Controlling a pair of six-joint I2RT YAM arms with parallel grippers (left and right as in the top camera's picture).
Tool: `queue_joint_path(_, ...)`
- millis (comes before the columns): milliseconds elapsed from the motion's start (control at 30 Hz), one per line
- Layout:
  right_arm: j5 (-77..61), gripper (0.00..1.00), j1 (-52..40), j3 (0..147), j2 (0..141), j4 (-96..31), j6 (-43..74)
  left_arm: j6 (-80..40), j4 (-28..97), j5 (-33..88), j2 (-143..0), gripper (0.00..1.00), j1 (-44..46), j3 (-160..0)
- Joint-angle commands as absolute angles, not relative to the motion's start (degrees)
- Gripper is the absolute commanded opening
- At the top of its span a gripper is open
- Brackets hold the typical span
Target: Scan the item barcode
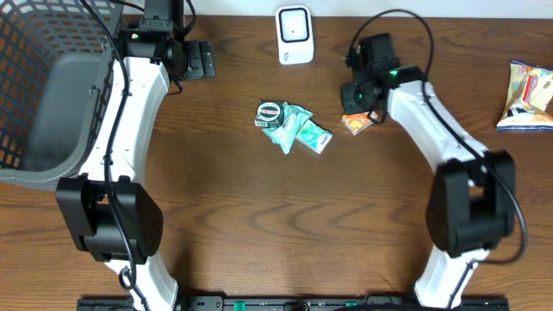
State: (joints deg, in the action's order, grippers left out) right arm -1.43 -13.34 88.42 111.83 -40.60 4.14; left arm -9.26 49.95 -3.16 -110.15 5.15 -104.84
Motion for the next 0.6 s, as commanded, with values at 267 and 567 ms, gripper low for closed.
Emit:
queue_joint_path(267,9.9,0.45,-8.2,88.2,110.3,-51.7,22.4,-10.2,50.1,-3.7,-109.0,0.98,5.1,-105.5)
queue_joint_path(567,7.9,0.36,-5.5,88.2,118.4,-49.6,22.9,-10.2,50.1,-3.7,-109.0,0.98,5.1,-105.5)
